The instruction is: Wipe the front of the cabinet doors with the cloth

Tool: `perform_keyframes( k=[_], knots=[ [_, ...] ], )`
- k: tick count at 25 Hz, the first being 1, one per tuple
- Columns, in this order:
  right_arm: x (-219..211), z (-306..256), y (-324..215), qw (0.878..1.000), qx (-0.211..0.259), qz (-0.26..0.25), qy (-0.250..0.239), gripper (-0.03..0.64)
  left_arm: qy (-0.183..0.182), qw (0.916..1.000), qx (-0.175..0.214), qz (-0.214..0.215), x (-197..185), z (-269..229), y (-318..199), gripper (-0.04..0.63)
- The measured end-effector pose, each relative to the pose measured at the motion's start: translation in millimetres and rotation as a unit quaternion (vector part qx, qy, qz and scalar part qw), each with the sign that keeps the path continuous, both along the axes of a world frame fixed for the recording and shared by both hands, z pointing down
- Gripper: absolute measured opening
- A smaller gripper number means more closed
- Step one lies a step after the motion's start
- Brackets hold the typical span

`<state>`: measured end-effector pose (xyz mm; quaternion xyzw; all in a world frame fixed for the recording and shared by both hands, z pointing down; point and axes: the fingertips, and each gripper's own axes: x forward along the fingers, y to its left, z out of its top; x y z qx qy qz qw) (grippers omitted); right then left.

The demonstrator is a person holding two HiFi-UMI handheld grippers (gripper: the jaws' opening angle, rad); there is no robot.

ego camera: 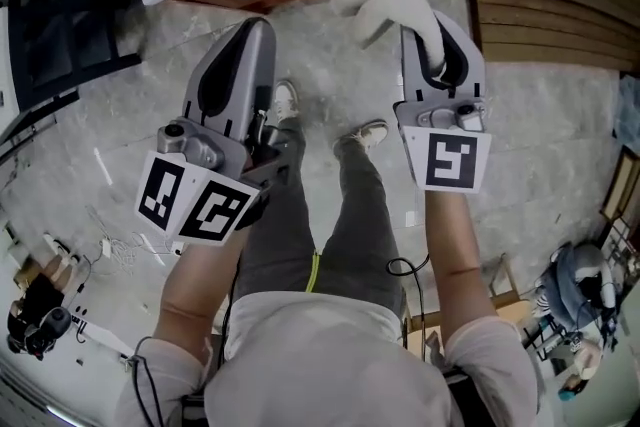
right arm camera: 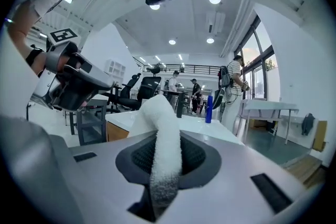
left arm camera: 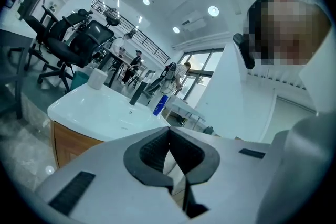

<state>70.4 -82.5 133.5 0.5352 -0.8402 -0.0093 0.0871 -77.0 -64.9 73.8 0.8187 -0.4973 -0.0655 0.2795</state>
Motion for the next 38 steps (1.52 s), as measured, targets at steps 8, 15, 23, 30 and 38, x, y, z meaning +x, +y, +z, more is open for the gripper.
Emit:
perform_keyframes(
  k=[8,15,23,30,38],
  knots=[
    [-4,-48,19,0.999,-0.007,-0.009,0.033,0.081,0.032,0.9994,-0.010,-0.004,-3,-34,6,0.017],
    [-5,-91,32,0.999,-0.013,-0.005,0.046,0.081,0.038,0.9992,-0.008,-0.005,-12,-70,5,0.017],
    [-8,-139,29,0.998,0.004,-0.003,0.058,0.081,0.047,0.9988,0.010,-0.003,-23,-116,1,0.017],
    [-10,-183,33,0.998,0.014,0.000,0.066,0.081,0.055,0.9984,0.014,-0.002,-26,-156,7,0.017],
    [-8,-207,32,0.997,0.024,0.006,0.072,0.081,0.060,0.9979,0.021,0.003,-24,-175,2,0.017]
  ],
)
